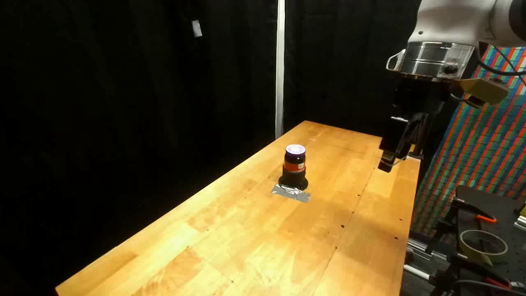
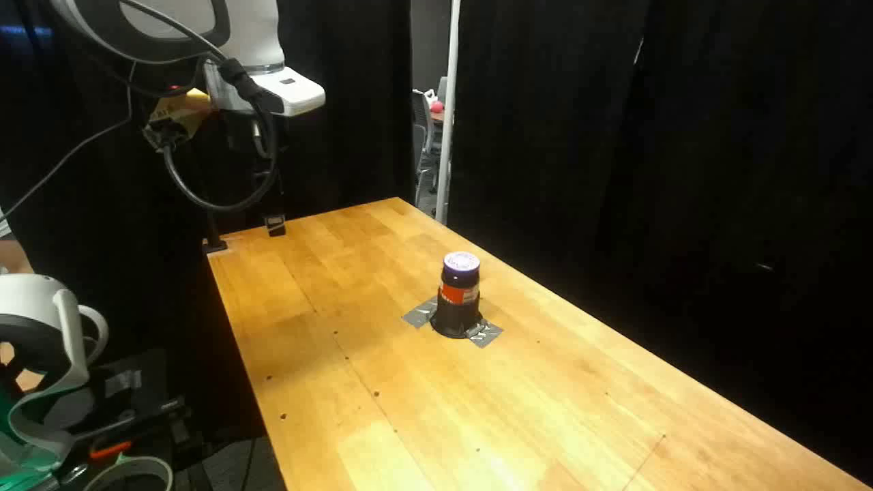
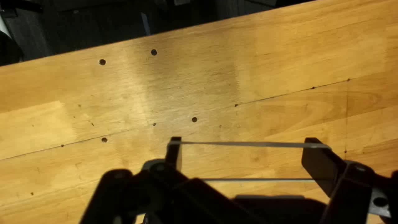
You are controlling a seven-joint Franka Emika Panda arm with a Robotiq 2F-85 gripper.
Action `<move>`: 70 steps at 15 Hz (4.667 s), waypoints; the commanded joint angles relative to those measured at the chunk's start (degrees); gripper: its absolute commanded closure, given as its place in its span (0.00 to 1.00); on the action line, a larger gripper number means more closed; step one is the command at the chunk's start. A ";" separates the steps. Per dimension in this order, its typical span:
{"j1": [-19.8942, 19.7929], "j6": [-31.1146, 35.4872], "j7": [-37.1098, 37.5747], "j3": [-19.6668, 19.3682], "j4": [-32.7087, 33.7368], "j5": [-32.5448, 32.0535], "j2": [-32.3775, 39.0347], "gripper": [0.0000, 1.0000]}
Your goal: Put the elastic around the bottle on the table
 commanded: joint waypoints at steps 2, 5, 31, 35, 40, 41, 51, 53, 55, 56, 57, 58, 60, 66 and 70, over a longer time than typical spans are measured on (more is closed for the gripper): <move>0.64 -0.06 0.20 -0.67 0.34 -0.31 0.00 0.00; 0.64 -0.06 0.20 -0.67 0.39 -0.31 -0.07 0.00; -3.74 -10.97 -6.84 -13.69 61.47 -11.47 55.50 0.00; -4.17 -14.16 -7.43 -13.92 65.45 -10.90 58.50 0.00; -5.00 -20.65 -10.76 -13.11 67.48 -9.08 60.35 0.00; -4.94 -21.44 -11.01 -13.23 67.67 -8.82 60.57 0.00; -5.53 -18.99 -10.32 -13.86 69.25 -6.67 62.60 0.00; -5.63 -18.38 -10.23 -13.87 69.55 -6.32 62.70 0.00; -5.66 -17.94 -9.99 -14.02 69.96 -6.15 62.99 0.00; -5.80 -18.01 -9.88 -14.01 70.27 -5.93 63.25 0.00; -5.71 -17.40 -9.51 -14.16 70.27 -5.99 63.35 0.00; -5.63 -16.89 -9.11 -14.33 70.31 -6.09 63.46 0.00; -5.72 -15.36 -8.25 -14.55 70.30 -5.87 63.63 0.00; -6.82 -22.83 -12.14 -12.78 69.08 -4.71 62.62 0.00; -7.57 -32.19 -18.00 -11.20 67.49 -2.78 61.46 0.00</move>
